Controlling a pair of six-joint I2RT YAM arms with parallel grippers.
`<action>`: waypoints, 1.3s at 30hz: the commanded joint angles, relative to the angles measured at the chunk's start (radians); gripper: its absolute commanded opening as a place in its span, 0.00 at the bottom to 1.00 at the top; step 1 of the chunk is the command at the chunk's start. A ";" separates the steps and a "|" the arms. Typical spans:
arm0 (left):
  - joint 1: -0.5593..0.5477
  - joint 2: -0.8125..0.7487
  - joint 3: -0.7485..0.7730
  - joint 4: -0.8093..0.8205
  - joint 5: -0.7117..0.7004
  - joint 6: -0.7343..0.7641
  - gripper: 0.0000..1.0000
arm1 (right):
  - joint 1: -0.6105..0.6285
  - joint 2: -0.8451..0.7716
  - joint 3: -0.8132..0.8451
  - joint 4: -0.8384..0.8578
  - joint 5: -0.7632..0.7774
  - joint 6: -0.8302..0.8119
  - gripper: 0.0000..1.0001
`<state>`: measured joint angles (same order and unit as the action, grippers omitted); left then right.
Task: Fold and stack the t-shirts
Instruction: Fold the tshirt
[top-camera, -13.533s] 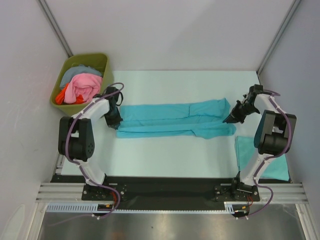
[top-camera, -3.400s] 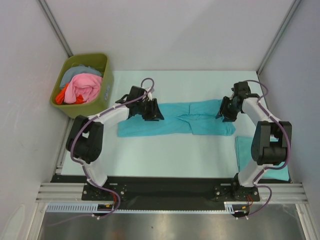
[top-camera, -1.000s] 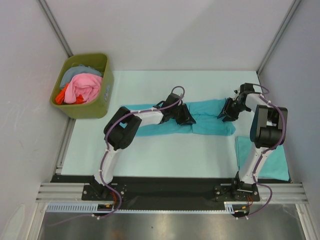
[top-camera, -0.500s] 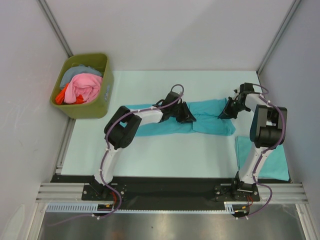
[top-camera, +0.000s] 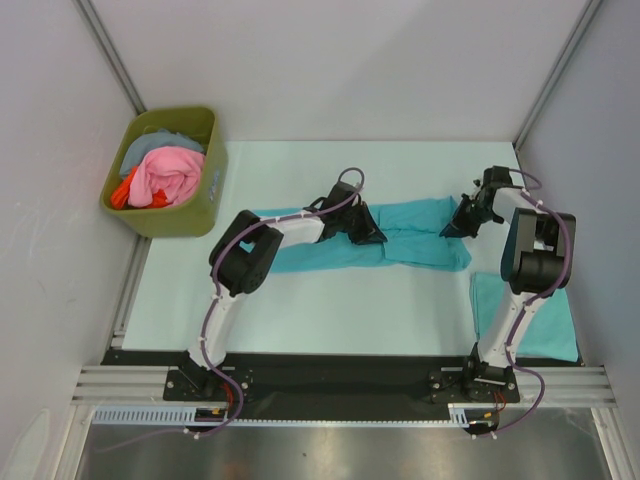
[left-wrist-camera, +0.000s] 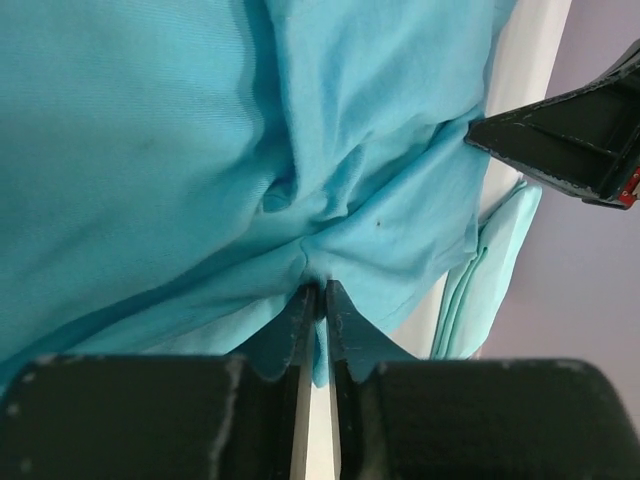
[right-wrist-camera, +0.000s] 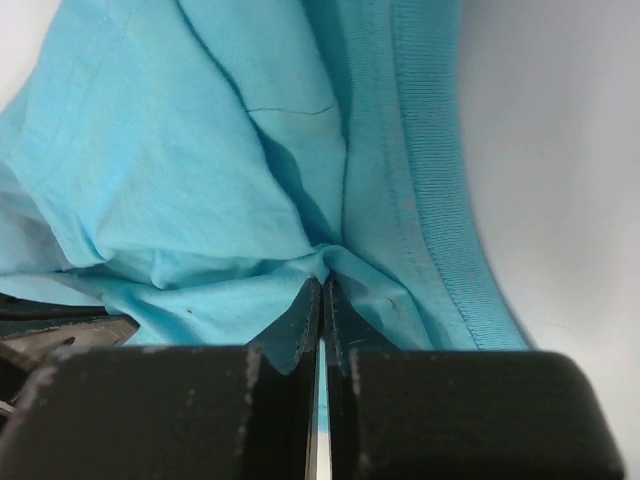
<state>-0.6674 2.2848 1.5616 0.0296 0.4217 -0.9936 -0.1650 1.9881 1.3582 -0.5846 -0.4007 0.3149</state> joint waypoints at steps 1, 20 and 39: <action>0.009 -0.008 0.005 -0.010 -0.011 0.019 0.10 | -0.014 0.005 0.032 0.042 0.022 0.013 0.00; 0.012 0.001 0.095 -0.201 -0.044 0.147 0.38 | -0.015 0.058 0.105 -0.030 0.054 -0.005 0.08; 0.104 -0.470 -0.140 -0.620 -0.101 0.579 0.52 | -0.036 -0.236 -0.024 -0.252 0.220 -0.053 0.41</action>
<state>-0.6285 1.9308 1.5085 -0.5076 0.3599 -0.5121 -0.1978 1.7966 1.3987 -0.8371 -0.1703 0.2852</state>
